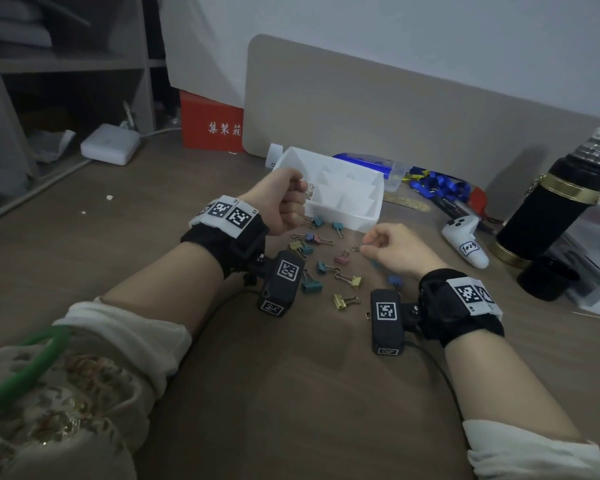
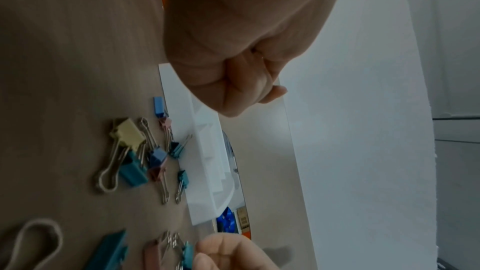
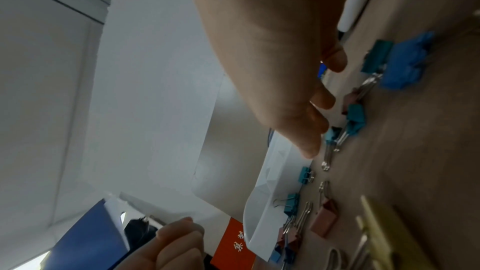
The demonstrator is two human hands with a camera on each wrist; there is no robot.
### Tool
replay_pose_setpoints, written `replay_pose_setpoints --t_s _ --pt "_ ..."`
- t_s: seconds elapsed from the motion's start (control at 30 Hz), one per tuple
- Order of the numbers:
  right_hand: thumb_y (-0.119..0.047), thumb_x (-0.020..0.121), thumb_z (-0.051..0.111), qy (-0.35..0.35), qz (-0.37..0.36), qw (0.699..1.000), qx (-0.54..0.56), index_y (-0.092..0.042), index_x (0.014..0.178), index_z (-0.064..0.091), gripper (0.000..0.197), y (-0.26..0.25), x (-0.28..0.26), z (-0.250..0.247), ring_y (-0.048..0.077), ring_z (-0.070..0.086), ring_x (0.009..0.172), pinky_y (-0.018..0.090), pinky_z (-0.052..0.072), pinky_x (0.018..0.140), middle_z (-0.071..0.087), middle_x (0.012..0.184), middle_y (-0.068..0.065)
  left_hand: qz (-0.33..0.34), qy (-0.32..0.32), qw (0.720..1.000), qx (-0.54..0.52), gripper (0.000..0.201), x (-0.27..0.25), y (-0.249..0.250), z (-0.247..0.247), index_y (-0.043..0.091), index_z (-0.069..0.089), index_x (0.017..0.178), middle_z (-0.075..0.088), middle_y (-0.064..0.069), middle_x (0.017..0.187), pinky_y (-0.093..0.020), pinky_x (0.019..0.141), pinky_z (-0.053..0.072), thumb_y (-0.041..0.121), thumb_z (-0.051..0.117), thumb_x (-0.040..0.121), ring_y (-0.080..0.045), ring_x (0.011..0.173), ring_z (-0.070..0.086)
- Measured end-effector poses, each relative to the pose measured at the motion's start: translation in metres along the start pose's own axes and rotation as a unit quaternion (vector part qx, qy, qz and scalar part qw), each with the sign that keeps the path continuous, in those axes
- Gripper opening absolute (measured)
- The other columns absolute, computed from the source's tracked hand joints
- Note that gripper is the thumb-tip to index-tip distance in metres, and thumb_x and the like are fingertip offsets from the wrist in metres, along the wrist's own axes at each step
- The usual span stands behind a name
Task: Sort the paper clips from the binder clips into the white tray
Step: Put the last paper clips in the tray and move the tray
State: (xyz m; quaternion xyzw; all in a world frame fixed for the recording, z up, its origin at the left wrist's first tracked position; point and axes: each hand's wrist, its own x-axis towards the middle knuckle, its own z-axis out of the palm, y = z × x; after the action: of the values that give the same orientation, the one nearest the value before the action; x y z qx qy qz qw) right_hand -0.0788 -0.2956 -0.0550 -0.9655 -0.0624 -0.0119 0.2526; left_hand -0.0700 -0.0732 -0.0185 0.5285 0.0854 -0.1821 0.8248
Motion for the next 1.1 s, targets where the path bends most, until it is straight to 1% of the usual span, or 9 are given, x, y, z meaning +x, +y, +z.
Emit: replay_pose_setpoints --t_s 0.3,0.43,0.53,0.63,0.77,0.83,0.93,1.03,1.1 --pt "-0.030 0.092 0.060 -0.059 -0.070 0.996 -0.011 -0.024 0.116 0.061 0.024 -0.053 0.012 0.002 0.012 0.055 0.098 0.022 0.040 0.073 0.059 0.107 -0.005 0.002 0.035 0.999 -0.007 0.034 0.004 0.007 -0.020 0.021 0.036 0.058 0.020 0.009 0.041 -0.014 0.034 0.009 0.020 0.039 0.092 -0.008 0.031 0.014" --pt "-0.028 0.094 0.058 -0.104 -0.087 0.990 -0.049 -0.022 0.137 0.049 0.045 -0.071 0.033 0.010 0.015 0.054 0.109 0.025 0.042 0.086 0.057 0.126 0.000 0.001 0.046 0.999 -0.015 0.034 0.013 0.011 -0.028 0.021 0.036 0.058 0.019 0.009 0.041 -0.014 0.036 0.008 0.021 0.039 0.091 -0.008 0.031 0.013" --pt "-0.027 0.093 0.058 -0.158 -0.103 0.979 -0.084 -0.022 0.144 0.040 0.054 -0.081 0.047 0.018 0.019 0.051 0.122 0.027 0.041 0.096 0.051 0.139 -0.001 -0.004 0.048 0.999 -0.012 0.033 0.020 0.015 -0.033 0.021 0.036 0.058 0.019 0.009 0.041 -0.014 0.034 0.009 0.021 0.039 0.091 -0.008 0.031 0.013" --pt "-0.028 0.091 0.058 -0.201 -0.119 0.958 -0.166 -0.023 0.136 0.046 0.047 -0.086 0.061 0.023 0.021 0.051 0.116 0.032 0.042 0.097 0.054 0.130 -0.002 -0.007 0.048 0.999 -0.003 0.033 0.025 0.020 -0.037 0.021 0.036 0.058 0.018 0.009 0.040 -0.014 0.035 0.008 0.021 0.038 0.091 -0.008 0.031 0.012" --pt "-0.024 0.089 0.059 -0.209 -0.105 0.953 -0.192 -0.020 0.114 0.059 0.025 -0.089 0.071 0.021 0.017 0.060 0.089 0.028 0.046 0.079 0.069 0.100 0.001 -0.008 0.040 0.999 0.013 0.034 0.034 0.030 -0.038 0.022 0.034 0.059 0.018 0.010 0.038 -0.014 0.038 0.006 0.022 0.036 0.092 -0.007 0.029 0.013" --pt "-0.020 0.090 0.058 -0.214 -0.102 0.955 -0.176 -0.019 0.103 0.063 0.013 -0.089 0.074 0.019 0.014 0.063 0.082 0.027 0.046 0.075 0.072 0.093 -0.001 -0.012 0.037 0.999 0.016 0.033 0.040 0.035 -0.038 0.022 0.034 0.059 0.019 0.010 0.039 -0.013 0.035 0.008 0.022 0.037 0.092 -0.007 0.029 0.013" --pt "-0.017 0.088 0.059 -0.210 -0.097 0.958 -0.168 -0.017 0.092 0.071 0.013 -0.090 0.079 0.013 0.010 0.059 0.077 0.024 0.042 0.067 0.071 0.087 -0.004 -0.013 0.031 0.999 0.017 0.032 0.048 0.038 -0.037 0.022 0.035 0.060 0.020 0.010 0.040 -0.011 0.034 0.010 0.023 0.037 0.092 -0.007 0.029 0.013" --pt "-0.016 0.087 0.058 -0.183 -0.099 0.964 -0.163 -0.019 0.093 0.070 0.013 -0.093 0.083 0.012 0.012 0.055 0.078 0.022 0.041 0.065 0.063 0.085 -0.006 -0.013 0.022 1.000 0.010 0.033 0.054 0.038 -0.036 0.021 0.035 0.060 0.020 0.009 0.040 -0.012 0.034 0.009 0.023 0.036 0.093 -0.007 0.029 0.014" --pt "-0.012 0.086 0.057 -0.172 -0.115 0.968 -0.145 -0.020 0.100 0.068 0.020 -0.097 0.087 0.015 0.017 0.059 0.082 0.025 0.045 0.067 0.065 0.094 -0.001 -0.014 0.019 1.000 0.004 0.033 0.059 0.037 -0.037 0.021 0.035 0.060 0.020 0.009 0.039 -0.012 0.033 0.009 0.023 0.036 0.093 -0.007 0.029 0.014"
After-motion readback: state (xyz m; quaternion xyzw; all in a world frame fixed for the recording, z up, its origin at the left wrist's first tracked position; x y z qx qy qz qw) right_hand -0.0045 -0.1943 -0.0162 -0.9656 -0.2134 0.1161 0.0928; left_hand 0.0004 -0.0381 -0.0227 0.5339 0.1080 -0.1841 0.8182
